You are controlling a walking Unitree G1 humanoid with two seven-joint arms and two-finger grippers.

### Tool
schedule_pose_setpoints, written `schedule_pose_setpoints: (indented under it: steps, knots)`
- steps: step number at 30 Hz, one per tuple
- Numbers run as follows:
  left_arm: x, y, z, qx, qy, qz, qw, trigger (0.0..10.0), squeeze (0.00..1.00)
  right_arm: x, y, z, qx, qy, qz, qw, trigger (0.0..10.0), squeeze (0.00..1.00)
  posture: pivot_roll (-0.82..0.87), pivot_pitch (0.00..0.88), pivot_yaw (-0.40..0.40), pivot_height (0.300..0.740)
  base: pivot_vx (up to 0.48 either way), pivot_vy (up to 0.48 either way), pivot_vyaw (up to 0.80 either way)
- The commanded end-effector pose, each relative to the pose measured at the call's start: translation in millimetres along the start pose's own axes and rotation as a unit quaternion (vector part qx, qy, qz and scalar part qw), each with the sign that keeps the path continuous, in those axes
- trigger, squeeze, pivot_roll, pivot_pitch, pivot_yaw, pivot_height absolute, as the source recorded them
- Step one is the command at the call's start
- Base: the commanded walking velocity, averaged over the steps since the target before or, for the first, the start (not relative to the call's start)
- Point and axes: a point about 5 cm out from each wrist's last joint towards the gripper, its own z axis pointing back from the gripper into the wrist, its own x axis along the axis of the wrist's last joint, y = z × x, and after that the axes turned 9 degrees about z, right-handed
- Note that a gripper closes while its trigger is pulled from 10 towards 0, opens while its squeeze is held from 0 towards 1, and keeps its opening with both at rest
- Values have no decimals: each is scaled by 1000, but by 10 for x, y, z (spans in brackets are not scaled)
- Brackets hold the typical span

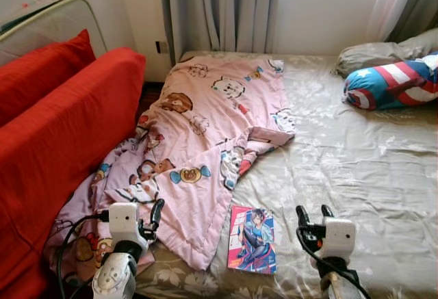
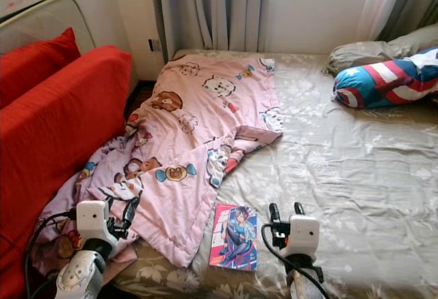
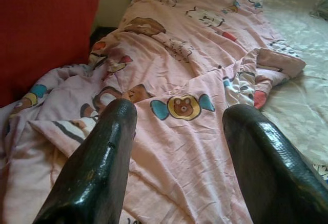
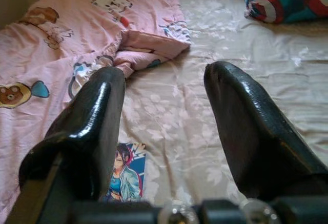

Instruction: Clean up the room

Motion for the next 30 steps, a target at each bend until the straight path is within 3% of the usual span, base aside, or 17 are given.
schedule_pose_setpoints:
  steps: [1,8,18,30]
  knots:
    - [2,4,1,3,1,6,1000,10000,0,4,-5,-11,-7,5,-8,1000,10000,0,-12,0,-14,740,0,0,0]
    - [48,-22,-26,-2,0,7,1000,10000,0,166,11,-221,-5,-6,-14,1000,10000,0,-12,3,-10,740,0,0,0]
    - [30,-49,-13,-3,3,11,1000,10000,0,102,60,-169,12,10,-3,1000,10000,0,-14,11,-11,740,0,0,0]
    - [41,-72,-62,-10,6,10,1000,10000,0,94,89,-161,18,15,-3,1000,10000,0,-26,7,-1,740,0,0,774]
